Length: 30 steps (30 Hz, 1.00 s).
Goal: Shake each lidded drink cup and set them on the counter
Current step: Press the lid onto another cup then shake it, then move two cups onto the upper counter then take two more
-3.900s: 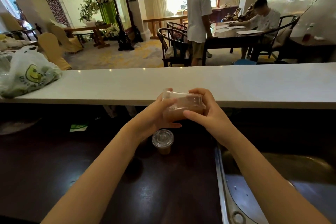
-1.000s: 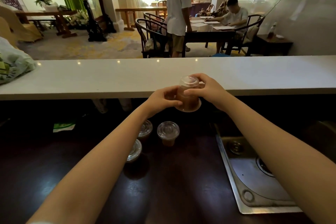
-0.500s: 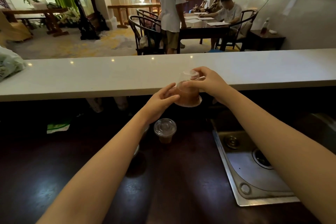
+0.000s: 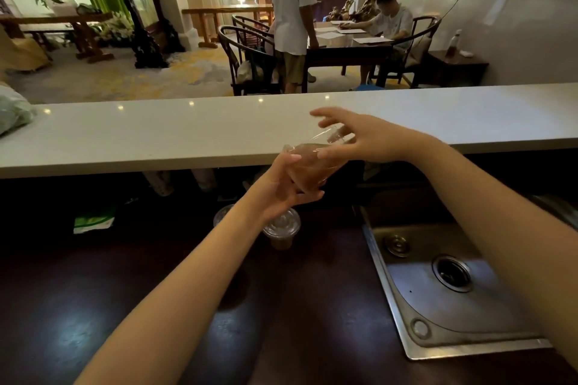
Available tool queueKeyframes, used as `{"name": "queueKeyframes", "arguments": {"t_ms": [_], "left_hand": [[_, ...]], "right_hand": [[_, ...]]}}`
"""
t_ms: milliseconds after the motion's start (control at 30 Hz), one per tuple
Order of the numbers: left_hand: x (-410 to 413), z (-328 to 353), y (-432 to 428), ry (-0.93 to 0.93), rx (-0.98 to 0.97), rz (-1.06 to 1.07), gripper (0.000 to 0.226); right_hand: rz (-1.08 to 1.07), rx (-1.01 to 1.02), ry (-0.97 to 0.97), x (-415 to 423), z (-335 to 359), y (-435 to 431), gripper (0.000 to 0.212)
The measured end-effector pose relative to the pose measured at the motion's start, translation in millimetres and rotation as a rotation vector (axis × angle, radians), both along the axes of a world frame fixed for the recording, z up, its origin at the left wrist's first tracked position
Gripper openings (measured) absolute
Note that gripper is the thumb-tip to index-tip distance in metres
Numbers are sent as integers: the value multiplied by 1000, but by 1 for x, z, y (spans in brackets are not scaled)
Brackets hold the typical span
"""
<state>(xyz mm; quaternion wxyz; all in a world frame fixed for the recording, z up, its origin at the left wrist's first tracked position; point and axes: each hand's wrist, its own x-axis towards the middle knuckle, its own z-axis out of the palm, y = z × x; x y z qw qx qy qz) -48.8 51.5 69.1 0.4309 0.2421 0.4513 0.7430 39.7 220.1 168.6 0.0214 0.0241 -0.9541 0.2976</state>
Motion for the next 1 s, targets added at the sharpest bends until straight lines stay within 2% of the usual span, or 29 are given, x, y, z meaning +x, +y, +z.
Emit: {"name": "queueKeyframes", "arguments": {"t_ms": [67, 167, 233, 367, 433, 500, 567, 633, 767, 1000], "left_hand": [[-7, 9, -7, 97, -83, -11, 60], [-15, 21, -18, 175, -174, 28, 60], [-18, 30, -25, 202, -206, 32, 52], [-28, 43, -38, 336, -367, 120, 69], [-31, 48, -48, 470, -468, 160, 77], [-32, 52, -59, 630, -584, 197, 78], [-33, 55, -67, 781, -653, 210, 79], [-32, 57, -74, 912, -715, 209, 84], [-40, 42, -88, 1106, -923, 211, 95], [-45, 20, -103, 1147, -1111, 168, 98]], "right_hand": [[84, 182, -39, -4, 4, -3, 63], [105, 206, 7, -10, 1, -11, 58], [93, 147, 82, -14, -6, -18, 56], [64, -68, 182, -18, -34, -36, 59], [64, -221, 117, -19, -51, -42, 65], [73, -334, -52, -23, -71, -43, 75], [87, -251, -212, -31, -100, -38, 90], [69, -39, -326, -43, -132, -37, 103], [4, 197, -441, -66, -181, -46, 117], [-99, 162, -454, -80, -210, -61, 113]]}}
